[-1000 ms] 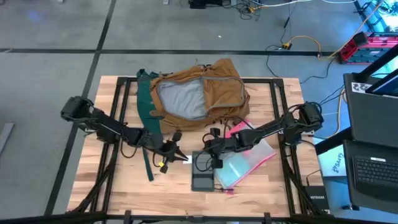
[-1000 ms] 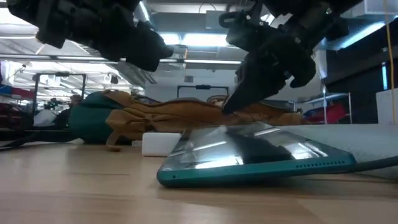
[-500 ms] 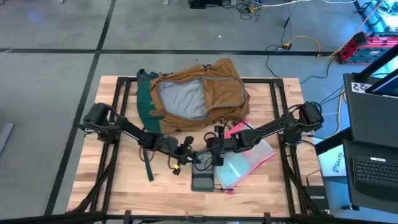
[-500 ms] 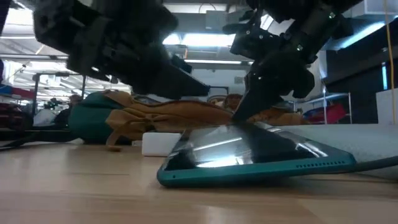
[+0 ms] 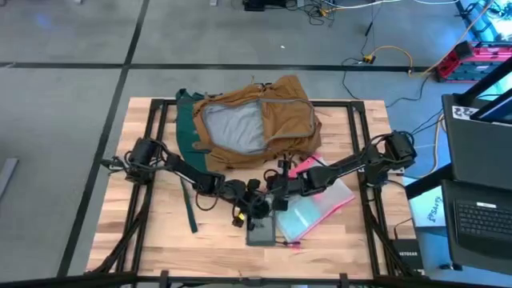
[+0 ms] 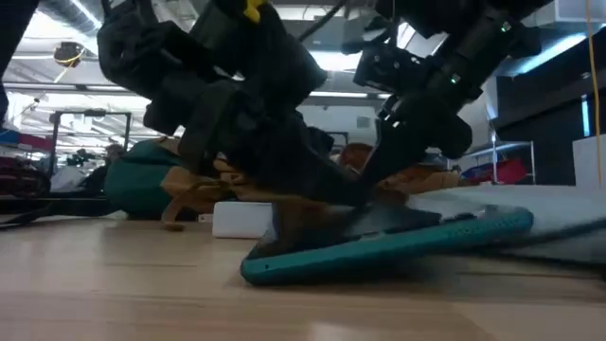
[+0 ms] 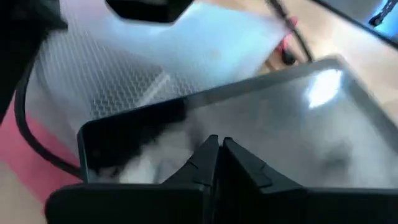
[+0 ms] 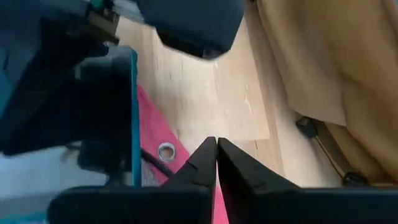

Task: Unpack backpack
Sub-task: Adjust the blue tablet, then open the pink zipper pouch

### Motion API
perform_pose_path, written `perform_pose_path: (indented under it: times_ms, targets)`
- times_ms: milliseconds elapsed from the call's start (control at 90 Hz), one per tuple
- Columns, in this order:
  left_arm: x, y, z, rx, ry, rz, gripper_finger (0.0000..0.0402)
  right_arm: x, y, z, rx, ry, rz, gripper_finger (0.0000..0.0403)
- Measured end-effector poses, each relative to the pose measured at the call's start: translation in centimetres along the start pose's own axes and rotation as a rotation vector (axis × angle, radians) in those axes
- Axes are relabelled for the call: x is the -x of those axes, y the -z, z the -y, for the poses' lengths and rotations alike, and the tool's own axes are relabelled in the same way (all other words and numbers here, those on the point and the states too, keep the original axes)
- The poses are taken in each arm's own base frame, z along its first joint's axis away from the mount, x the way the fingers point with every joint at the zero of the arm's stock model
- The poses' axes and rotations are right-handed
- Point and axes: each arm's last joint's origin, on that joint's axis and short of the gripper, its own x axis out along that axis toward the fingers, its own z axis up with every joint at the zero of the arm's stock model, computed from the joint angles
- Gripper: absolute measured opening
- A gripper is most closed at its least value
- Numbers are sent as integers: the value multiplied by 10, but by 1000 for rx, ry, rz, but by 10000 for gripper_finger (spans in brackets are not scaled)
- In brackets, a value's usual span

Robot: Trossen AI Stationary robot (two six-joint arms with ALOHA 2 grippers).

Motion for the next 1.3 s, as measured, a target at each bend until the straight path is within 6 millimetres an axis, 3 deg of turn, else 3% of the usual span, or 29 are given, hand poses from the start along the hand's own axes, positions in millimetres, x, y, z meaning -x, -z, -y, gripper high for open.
perform_pose_path:
  times_ms: [211, 511, 700, 1022, 1178, 1300]
  targets:
    - [3, 14, -8, 58, -14, -142, 9, 0, 4, 1, 10, 9, -42, 0]
    - [15, 16, -10, 77, -15, -249, 9, 1, 12, 3, -5, 33, -115, 1]
    - [32, 14, -10, 80, -61, -359, 9, 5, 11, 4, -4, 44, -112, 1]
    - [77, 31, -6, 126, -205, -394, 9, 39, 4, -9, 41, 52, -10, 1]
    - [103, 31, -5, 136, -292, -358, 9, 48, 7, -17, 63, 83, 0, 1]
    - [112, 20, 1, 97, -288, -215, 9, 53, 10, -27, 76, 55, 6, 1]
